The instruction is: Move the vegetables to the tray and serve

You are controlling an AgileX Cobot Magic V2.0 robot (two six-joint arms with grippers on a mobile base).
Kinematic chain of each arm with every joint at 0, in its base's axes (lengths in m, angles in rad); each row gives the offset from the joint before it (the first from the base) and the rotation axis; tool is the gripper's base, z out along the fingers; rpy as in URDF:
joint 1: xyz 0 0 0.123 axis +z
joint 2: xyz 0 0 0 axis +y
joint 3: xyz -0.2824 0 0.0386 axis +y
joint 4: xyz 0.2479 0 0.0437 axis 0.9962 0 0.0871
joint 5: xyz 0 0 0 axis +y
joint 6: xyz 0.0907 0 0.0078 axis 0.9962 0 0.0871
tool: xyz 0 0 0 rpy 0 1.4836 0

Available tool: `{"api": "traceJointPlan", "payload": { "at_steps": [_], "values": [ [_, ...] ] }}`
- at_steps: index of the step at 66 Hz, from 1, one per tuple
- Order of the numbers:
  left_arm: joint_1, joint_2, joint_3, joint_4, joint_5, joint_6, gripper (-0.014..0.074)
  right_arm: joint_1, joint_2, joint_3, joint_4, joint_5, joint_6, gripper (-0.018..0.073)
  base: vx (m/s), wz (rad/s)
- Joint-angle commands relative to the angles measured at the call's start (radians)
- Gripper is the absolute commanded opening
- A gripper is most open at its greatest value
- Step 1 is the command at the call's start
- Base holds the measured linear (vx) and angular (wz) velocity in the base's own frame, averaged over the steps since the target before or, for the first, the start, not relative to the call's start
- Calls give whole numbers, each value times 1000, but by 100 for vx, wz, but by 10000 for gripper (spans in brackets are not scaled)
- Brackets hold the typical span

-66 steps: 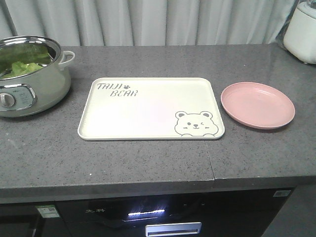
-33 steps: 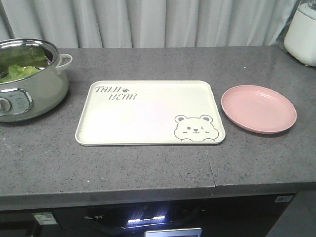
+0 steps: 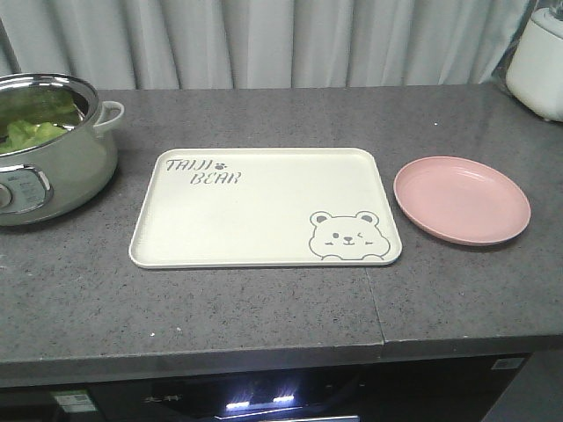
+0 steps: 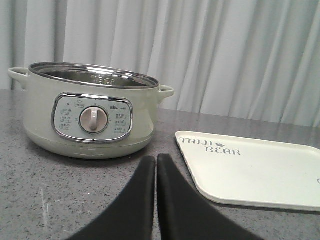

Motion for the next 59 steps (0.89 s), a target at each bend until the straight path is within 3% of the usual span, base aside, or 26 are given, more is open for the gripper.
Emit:
{"api": "traceJointPlan", "payload": {
  "at_steps": [1,59],
  "values": [
    [-3,-6,21,-2,-75,-1,-6,-5,3,16,-1,-71,-6,-6,3,-1],
    [-3,-6,21,-2,-75,-1,-6,-5,3,16,-1,-71,-6,-6,3,-1]
  ]
}}
